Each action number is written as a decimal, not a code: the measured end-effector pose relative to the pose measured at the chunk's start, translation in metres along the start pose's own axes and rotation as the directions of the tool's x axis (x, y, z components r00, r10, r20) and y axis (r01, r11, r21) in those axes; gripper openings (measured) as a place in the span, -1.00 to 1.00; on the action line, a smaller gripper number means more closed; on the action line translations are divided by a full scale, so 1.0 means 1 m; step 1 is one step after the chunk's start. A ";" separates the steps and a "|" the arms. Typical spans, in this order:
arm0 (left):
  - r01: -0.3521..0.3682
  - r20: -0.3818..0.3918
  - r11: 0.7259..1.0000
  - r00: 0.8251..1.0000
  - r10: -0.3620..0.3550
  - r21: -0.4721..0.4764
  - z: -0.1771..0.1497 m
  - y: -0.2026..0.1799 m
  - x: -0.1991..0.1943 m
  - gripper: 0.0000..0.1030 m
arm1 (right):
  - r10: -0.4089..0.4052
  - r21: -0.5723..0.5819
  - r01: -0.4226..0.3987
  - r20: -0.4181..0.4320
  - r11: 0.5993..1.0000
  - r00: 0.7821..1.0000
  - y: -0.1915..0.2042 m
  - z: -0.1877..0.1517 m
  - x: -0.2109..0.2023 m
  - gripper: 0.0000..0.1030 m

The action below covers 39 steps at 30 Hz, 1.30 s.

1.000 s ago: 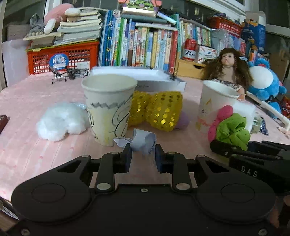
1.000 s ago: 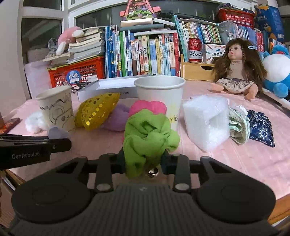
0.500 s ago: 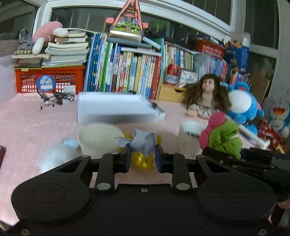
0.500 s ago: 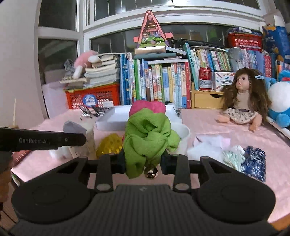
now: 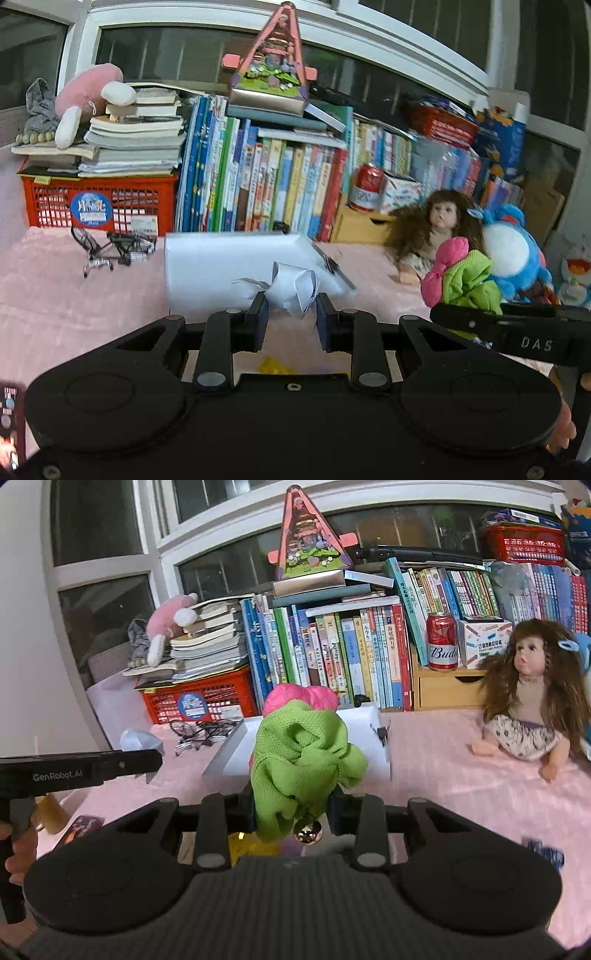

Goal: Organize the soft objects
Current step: 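Carry scrunchie in right gripper while left gripper carries cloth over white tray, then lower and open right gripper in tray while left gripper releases cloth there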

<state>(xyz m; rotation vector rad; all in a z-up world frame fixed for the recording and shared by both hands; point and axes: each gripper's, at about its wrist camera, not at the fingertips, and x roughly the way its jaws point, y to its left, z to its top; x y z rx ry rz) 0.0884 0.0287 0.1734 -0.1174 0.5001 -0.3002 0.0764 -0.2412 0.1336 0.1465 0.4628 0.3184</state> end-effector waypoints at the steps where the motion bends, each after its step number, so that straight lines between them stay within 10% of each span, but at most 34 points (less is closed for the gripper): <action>1: -0.004 0.001 1.000 1.000 0.004 -0.006 0.008 0.001 0.007 -0.51 | 0.002 0.002 -0.002 -0.009 1.000 1.000 0.000 0.007 0.008 -0.24; 9: -0.030 -0.161 0.995 0.987 0.016 -0.090 0.052 0.021 0.085 -0.50 | -0.016 -0.029 0.014 -0.102 0.999 0.995 0.008 0.047 0.067 -0.21; 20: -0.127 -0.425 0.959 0.905 0.009 -0.252 0.057 0.073 0.214 -0.49 | -0.108 -0.098 0.080 -0.328 0.992 0.939 0.007 0.074 0.184 -0.19; 39: -0.169 -0.534 0.962 0.845 0.029 -0.215 0.034 0.099 0.291 -0.49 | -0.226 -0.042 0.235 -0.482 0.971 0.847 -0.027 0.053 0.282 -0.15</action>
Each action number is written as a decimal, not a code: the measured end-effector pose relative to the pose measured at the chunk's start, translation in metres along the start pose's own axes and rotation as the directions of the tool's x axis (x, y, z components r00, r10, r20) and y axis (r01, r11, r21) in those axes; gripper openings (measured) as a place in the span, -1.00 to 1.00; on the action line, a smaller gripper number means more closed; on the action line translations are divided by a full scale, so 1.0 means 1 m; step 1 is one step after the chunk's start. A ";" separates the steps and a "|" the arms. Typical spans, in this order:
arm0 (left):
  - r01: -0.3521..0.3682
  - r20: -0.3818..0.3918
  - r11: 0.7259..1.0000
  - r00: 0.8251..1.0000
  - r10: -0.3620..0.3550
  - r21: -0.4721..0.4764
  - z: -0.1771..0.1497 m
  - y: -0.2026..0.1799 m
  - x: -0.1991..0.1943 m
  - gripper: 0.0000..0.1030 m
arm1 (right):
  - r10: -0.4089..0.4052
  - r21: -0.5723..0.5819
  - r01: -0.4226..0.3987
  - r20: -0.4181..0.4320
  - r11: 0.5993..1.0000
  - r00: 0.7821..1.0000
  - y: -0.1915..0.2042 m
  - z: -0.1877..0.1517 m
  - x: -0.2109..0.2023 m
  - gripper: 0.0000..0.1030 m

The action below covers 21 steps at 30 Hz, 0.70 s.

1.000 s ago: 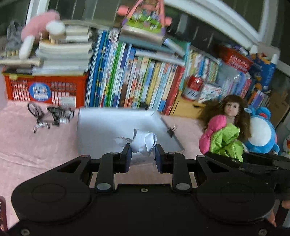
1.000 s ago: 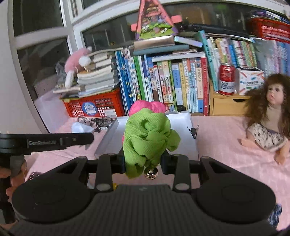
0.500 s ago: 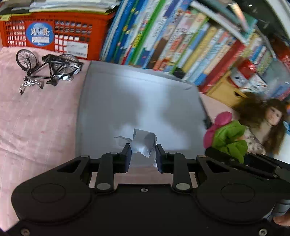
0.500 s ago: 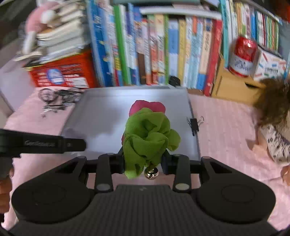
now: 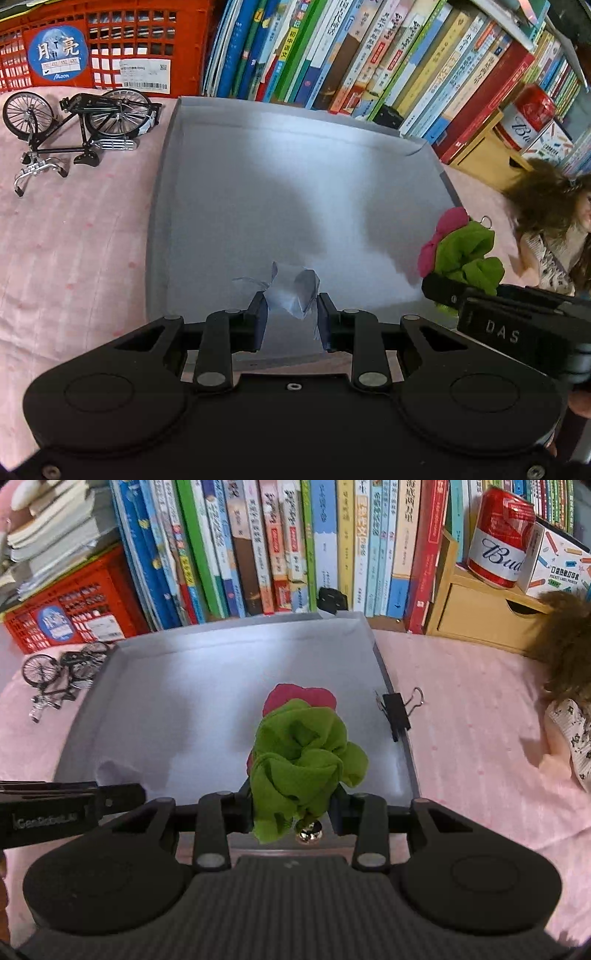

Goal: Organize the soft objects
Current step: 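Lower and open right gripper in tray while left gripper releases cloth there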

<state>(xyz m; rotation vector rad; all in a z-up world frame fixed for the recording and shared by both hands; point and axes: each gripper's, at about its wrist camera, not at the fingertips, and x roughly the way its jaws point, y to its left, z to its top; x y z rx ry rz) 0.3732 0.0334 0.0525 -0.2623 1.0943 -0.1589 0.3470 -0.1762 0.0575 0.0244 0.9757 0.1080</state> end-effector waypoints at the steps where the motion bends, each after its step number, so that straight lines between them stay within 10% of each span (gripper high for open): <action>1: 0.000 -0.002 1.000 1.000 0.000 0.001 0.000 0.000 0.001 -0.49 | -0.008 0.001 0.008 -0.006 1.000 1.000 0.000 0.000 0.003 -0.15; 21: -0.011 -0.036 0.998 0.999 0.013 0.054 -0.002 -0.006 0.005 -0.46 | -0.060 -0.017 0.058 -0.199 0.998 0.978 -0.004 -0.016 0.013 -0.19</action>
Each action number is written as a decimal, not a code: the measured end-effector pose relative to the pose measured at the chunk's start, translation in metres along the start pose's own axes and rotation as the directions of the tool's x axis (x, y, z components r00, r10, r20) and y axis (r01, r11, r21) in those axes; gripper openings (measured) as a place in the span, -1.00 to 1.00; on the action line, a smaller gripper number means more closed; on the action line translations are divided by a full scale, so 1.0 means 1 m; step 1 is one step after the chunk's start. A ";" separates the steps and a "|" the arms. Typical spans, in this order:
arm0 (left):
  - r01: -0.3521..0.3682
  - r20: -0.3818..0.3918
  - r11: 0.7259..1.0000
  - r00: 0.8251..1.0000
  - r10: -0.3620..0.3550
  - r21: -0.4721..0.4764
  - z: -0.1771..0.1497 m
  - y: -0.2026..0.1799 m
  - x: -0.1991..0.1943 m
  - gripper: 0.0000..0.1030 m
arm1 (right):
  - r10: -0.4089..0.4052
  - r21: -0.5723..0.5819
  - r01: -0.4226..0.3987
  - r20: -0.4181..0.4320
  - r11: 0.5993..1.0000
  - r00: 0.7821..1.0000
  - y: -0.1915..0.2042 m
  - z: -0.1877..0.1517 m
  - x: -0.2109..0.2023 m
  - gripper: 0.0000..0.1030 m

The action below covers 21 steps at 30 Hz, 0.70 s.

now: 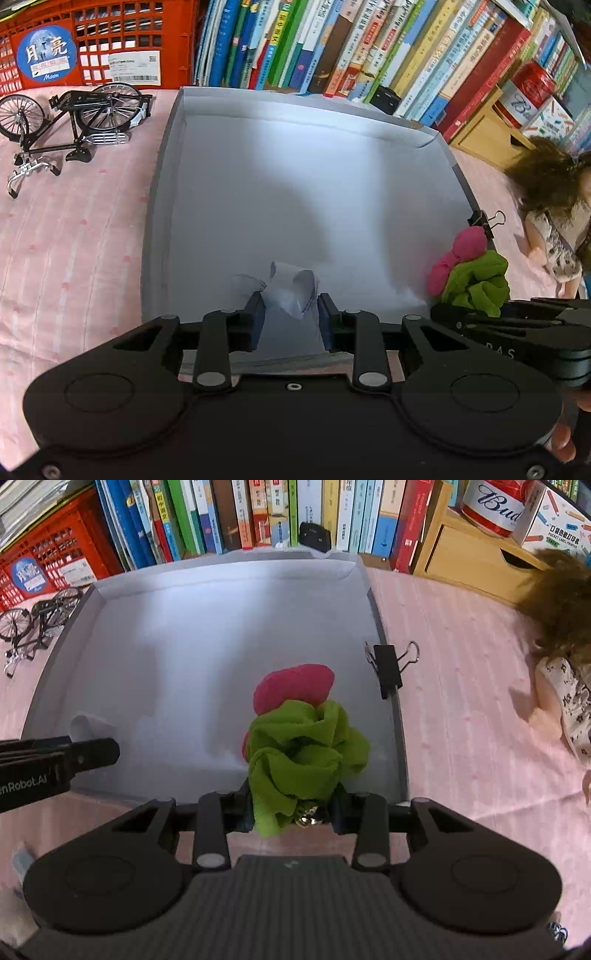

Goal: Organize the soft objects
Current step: 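Lower and open right gripper in tray while left gripper releases cloth there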

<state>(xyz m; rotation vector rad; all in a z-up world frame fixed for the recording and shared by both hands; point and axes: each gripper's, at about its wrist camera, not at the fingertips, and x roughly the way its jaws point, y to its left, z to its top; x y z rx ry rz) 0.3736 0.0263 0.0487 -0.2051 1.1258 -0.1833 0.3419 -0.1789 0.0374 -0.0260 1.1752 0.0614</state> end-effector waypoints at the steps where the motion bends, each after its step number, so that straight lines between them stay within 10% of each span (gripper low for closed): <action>1: -0.001 -0.003 1.000 1.000 0.001 0.009 -0.001 -0.001 0.000 -0.45 | 0.000 -0.008 -0.001 -0.011 1.000 1.000 0.000 -0.001 0.000 -0.19; 21: -0.014 0.061 1.000 0.998 0.014 0.003 -0.012 0.000 -0.045 0.12 | 0.051 -0.027 -0.047 0.195 0.999 0.979 0.000 -0.016 -0.049 0.59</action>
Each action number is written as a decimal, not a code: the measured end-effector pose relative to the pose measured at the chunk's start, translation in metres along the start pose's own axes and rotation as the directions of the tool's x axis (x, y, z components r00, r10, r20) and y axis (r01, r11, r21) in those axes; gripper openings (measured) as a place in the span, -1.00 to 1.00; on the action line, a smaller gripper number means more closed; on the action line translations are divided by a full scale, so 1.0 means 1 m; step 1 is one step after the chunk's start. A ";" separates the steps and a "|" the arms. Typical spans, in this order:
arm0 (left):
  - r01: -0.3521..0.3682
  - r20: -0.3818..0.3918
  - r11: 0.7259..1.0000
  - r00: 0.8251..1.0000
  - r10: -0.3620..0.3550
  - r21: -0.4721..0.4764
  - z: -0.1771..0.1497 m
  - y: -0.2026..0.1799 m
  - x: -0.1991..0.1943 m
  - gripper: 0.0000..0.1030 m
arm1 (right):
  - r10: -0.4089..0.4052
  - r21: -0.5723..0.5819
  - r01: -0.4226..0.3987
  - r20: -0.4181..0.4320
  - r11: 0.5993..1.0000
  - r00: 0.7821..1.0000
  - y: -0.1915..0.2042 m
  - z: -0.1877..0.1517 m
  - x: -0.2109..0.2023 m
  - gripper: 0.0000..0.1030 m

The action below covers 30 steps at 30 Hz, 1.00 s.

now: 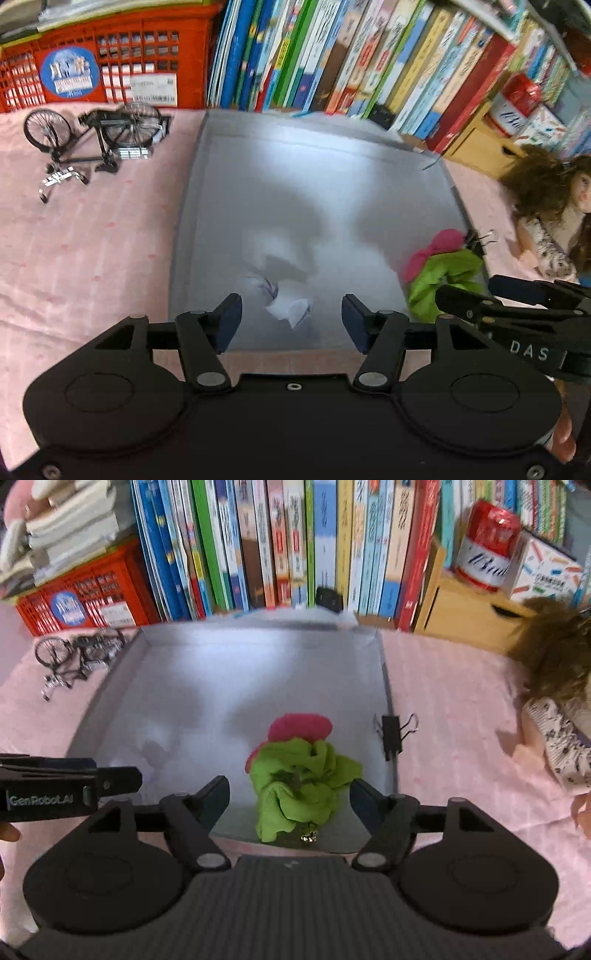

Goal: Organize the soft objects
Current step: 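Lower and open right gripper in tray while left gripper releases cloth there, then withdraw both open grippers from the tray back toward the table objects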

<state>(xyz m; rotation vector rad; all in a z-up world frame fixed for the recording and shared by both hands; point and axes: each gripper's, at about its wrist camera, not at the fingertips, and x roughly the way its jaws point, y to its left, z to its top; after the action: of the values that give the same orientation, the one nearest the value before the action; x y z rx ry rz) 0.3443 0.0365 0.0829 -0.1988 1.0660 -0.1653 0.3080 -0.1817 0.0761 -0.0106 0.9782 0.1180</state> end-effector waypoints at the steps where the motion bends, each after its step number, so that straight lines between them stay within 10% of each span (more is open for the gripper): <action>1: 0.006 0.011 1.000 1.000 -0.006 0.010 -0.001 -0.001 -0.007 0.12 | 0.004 0.005 -0.004 0.015 1.000 1.000 -0.001 0.000 -0.006 0.59; 30: 0.051 0.256 0.988 0.963 -0.088 0.147 -0.143 -0.013 -0.148 0.27 | 0.189 -0.172 -0.129 0.399 0.977 0.897 -0.003 -0.129 -0.143 0.71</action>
<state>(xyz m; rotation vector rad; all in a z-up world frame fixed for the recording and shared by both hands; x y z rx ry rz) 0.1481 0.0460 0.1450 -0.1283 0.7805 -0.2688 0.1222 -0.2060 0.1226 -0.0347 0.5416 0.3281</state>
